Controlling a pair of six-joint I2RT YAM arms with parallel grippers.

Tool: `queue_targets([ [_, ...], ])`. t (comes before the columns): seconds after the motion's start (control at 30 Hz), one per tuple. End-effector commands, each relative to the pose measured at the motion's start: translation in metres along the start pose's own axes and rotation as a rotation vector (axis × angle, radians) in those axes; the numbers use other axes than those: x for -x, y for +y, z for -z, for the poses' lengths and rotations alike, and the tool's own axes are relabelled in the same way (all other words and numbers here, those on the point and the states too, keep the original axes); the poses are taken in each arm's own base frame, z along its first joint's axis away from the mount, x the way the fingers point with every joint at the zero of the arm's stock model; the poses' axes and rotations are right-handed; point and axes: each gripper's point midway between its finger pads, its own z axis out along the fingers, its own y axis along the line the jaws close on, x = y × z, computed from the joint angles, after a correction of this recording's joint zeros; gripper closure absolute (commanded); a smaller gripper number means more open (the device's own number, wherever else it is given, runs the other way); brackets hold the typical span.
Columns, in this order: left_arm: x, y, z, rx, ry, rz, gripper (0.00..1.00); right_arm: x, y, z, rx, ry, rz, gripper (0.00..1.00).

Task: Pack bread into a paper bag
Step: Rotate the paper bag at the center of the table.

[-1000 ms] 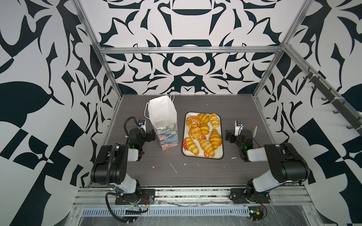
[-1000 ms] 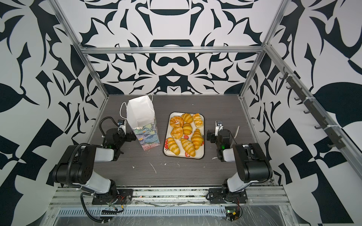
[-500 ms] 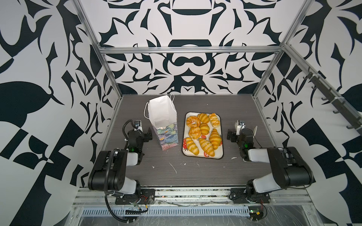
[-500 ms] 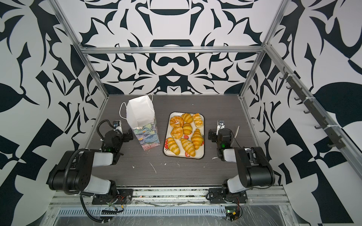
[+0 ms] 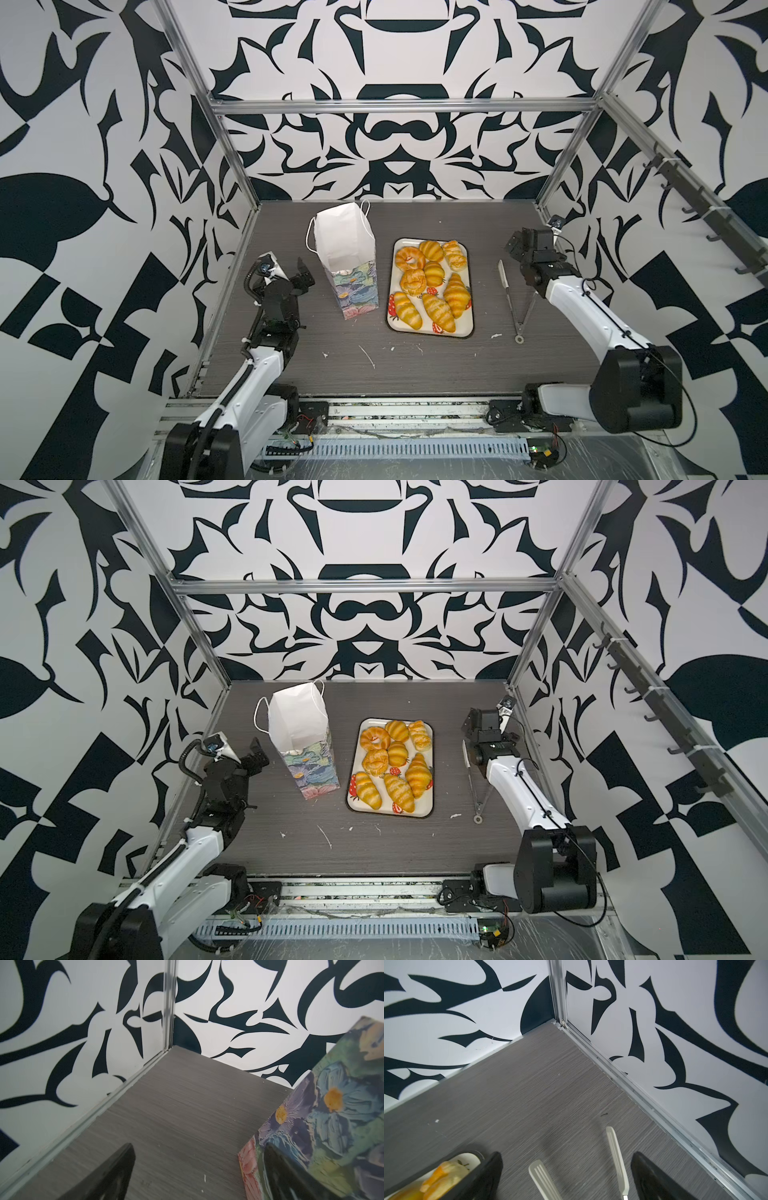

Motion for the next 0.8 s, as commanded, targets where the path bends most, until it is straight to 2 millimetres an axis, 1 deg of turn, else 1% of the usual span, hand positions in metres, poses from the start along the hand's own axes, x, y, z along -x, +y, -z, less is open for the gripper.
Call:
queue_targets([
  [0.0,-0.012,0.01,0.015,0.064,0.161,0.105,0.01,-0.041,-0.016,0.005,-0.054,0.178,-0.015,0.0],
  [0.07,-0.005,-0.001,0.027,0.006,0.209,0.131,0.01,-0.048,-0.015,0.009,-0.037,0.217,-0.008,0.01],
  [0.17,-0.002,-0.016,0.046,-0.094,0.266,0.158,0.01,-0.065,-0.011,0.017,0.009,0.292,0.045,0.04],
  [0.2,-0.002,-0.017,0.051,-0.108,0.28,0.163,0.01,-0.071,-0.01,0.02,0.02,0.311,0.07,0.04],
  [0.3,-0.013,-0.019,0.067,-0.134,0.36,0.188,0.01,-0.086,-0.011,0.032,0.05,0.352,0.132,0.07],
  [0.4,-0.032,-0.023,0.078,-0.168,0.457,0.22,0.01,-0.095,-0.012,0.048,0.092,0.37,0.145,0.07],
  [0.43,-0.041,-0.025,0.081,-0.179,0.495,0.234,0.01,-0.096,-0.012,0.053,0.109,0.369,0.144,0.07],
  [0.5,-0.057,-0.027,0.083,-0.192,0.546,0.256,0.0,-0.097,-0.01,0.064,0.152,0.362,0.142,0.07],
  [0.57,-0.078,-0.026,0.085,-0.191,0.61,0.278,0.01,-0.095,-0.011,0.071,0.174,0.352,0.142,0.07],
  [0.77,-0.114,-0.035,0.091,-0.245,0.735,0.281,0.09,-0.091,-0.015,0.087,0.201,0.352,0.165,0.07],
])
